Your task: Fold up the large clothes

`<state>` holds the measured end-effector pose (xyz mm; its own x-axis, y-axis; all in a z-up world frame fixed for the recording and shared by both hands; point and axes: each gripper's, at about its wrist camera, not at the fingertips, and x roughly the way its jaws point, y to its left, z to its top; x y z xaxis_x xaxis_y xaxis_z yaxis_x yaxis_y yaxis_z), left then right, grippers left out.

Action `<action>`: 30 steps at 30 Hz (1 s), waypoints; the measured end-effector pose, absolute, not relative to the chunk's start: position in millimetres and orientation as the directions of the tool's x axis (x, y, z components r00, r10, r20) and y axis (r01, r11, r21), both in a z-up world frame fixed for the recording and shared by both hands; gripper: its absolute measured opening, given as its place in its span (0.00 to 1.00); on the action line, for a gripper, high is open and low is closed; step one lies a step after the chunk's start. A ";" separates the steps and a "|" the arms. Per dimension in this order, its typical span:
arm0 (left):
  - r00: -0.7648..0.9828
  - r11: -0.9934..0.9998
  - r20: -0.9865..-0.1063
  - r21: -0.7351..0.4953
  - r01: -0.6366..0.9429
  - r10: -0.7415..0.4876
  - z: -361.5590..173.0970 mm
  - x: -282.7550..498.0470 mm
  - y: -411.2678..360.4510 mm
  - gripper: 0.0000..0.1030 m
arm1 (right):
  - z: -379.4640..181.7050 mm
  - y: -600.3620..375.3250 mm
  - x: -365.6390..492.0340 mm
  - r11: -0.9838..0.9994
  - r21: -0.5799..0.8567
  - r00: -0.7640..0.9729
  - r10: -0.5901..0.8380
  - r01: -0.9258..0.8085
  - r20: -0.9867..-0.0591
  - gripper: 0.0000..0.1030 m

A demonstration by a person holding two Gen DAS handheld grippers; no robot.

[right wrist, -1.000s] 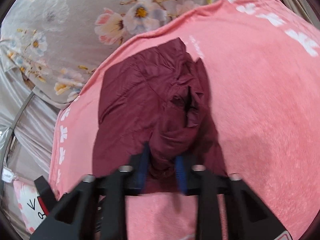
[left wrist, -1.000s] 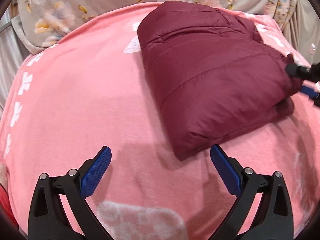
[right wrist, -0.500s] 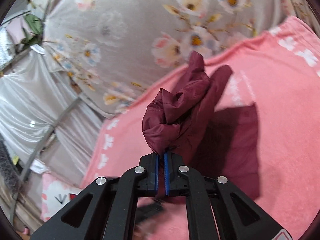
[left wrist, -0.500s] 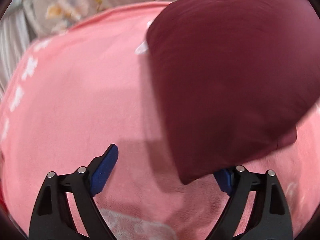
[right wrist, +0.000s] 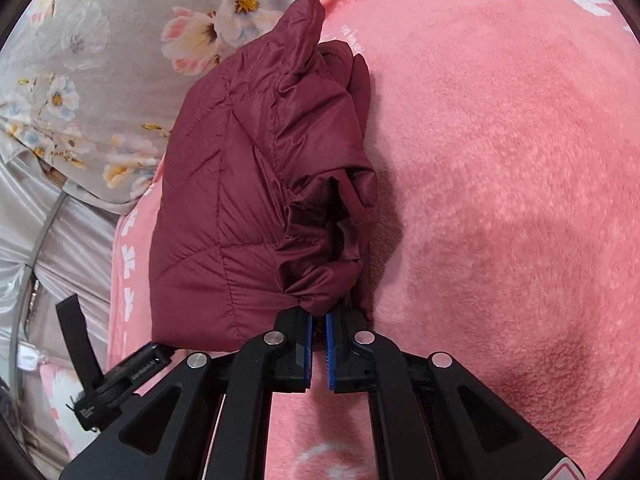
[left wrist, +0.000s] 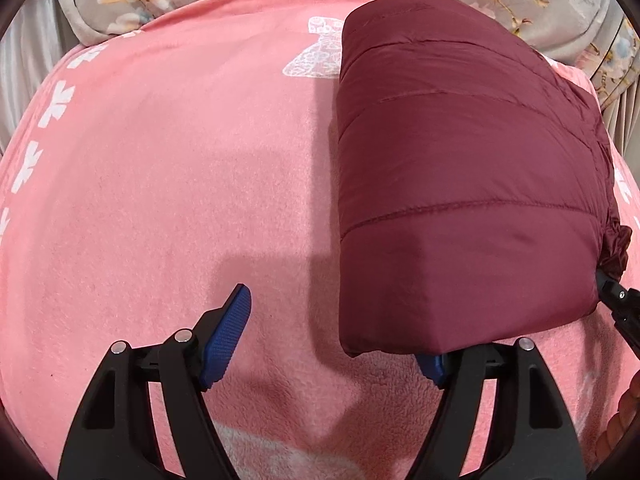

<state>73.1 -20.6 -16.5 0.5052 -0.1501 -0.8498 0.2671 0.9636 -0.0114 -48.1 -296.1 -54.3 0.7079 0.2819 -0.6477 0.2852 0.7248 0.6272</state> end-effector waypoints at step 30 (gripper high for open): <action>0.652 0.966 -0.724 -0.082 0.245 -0.227 91.2 49.5 -2.9 0.68 | 55.2 -284.2 -30.9 0.898 0.340 0.783 -0.009 0.281 -0.622 0.21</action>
<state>49.5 -2.9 91.2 0.6519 -0.2266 -0.7236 0.2446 0.9661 -0.0822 -30.9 -284.2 55.2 0.7827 -0.0092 -0.6223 0.2806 0.8978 0.3396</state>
